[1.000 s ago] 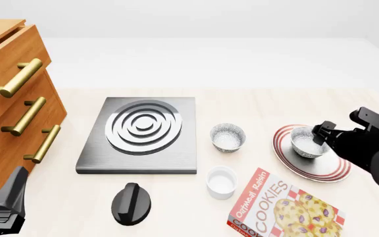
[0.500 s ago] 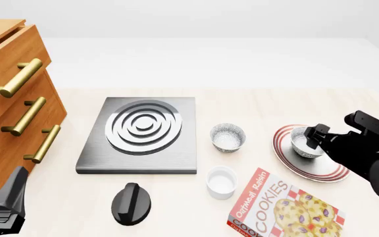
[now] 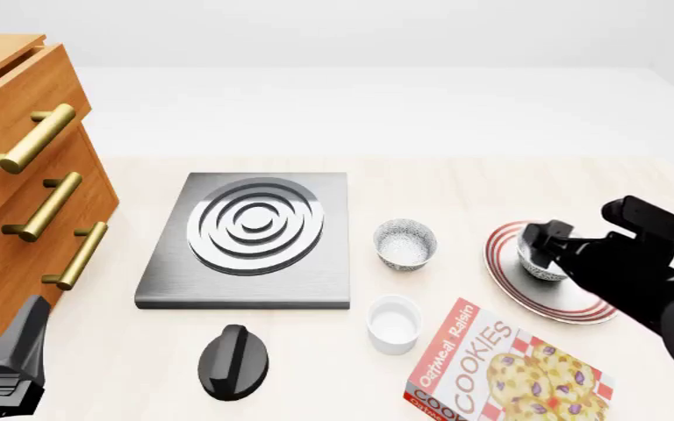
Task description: Pick the akita bowl next to the plate and place it on the plate.
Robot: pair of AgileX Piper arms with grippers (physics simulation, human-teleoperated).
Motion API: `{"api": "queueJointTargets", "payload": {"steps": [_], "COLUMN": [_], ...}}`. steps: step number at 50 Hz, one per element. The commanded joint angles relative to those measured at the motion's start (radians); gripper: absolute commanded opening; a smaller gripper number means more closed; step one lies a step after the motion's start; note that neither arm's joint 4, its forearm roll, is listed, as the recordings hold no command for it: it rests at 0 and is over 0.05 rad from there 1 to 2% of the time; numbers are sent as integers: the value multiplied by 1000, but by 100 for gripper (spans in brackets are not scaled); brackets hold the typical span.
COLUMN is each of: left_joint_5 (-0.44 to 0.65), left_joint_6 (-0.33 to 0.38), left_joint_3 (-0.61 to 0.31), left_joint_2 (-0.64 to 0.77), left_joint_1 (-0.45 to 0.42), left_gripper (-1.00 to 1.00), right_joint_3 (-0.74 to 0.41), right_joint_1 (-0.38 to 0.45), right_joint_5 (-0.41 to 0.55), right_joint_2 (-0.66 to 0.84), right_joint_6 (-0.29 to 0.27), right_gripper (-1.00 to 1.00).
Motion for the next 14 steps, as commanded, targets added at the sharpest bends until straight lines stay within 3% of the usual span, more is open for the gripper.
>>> {"api": "queueJointTargets", "payload": {"steps": [1,14], "left_joint_5": [0,0], "left_joint_6": [0,0], "left_joint_3": [0,0], "left_joint_2": [0,0], "left_joint_1": [0,0], "left_gripper": [100,100], "right_joint_3": [15,55], "right_joint_1": [70,220], "right_joint_5": [26,50], "right_joint_2": [-74,-214], "right_joint_6": [0,-8], "right_gripper": [100,100]}}
